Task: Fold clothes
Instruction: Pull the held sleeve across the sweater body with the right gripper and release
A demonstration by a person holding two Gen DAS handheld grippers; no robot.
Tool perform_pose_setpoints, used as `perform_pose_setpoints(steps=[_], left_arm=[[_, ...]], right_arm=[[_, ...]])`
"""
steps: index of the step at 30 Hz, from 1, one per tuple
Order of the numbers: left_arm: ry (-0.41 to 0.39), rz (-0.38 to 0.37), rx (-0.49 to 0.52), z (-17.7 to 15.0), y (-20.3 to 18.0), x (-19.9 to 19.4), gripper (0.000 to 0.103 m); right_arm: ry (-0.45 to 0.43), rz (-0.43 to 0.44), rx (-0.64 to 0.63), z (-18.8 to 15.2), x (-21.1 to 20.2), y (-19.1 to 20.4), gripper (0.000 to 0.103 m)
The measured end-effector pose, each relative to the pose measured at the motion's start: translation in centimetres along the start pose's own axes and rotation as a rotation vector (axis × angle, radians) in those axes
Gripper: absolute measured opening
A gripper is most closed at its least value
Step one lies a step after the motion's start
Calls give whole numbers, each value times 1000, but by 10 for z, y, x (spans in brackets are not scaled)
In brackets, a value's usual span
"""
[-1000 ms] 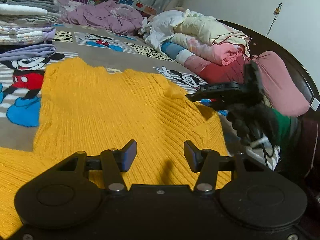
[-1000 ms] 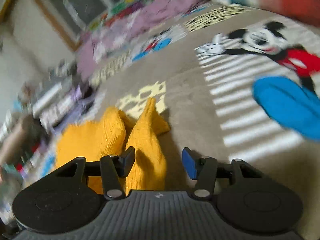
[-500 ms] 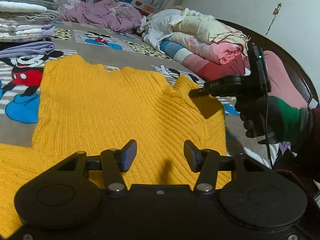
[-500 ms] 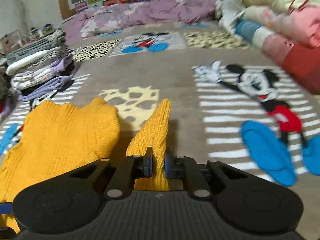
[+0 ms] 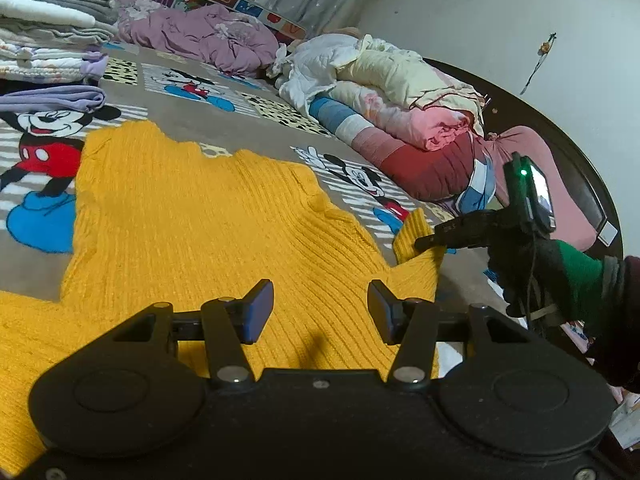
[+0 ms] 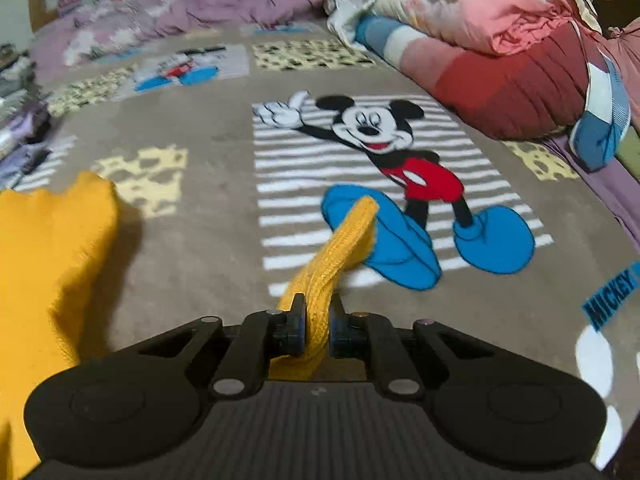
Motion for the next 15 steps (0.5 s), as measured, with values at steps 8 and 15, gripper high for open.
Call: perform_pose_setpoints(steps=[8,15], left_arm=[[-2,22,-56,1,17,-2,51],[-5,23,-65,1,21,-4,52]], right_arm=[[63,-18,-2,21,26,31,15],[76,65,17,41,38,59,41]])
Point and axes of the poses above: each gripper's, at about its wrist camera, not at the fingertips, and x roughly the way its jaws point, y to its left, z to its top, the point moved 5 cm from there along x, roughly the way its jaws point, and after that the axes turned 1 degree about -y, right-handed, at the moved point
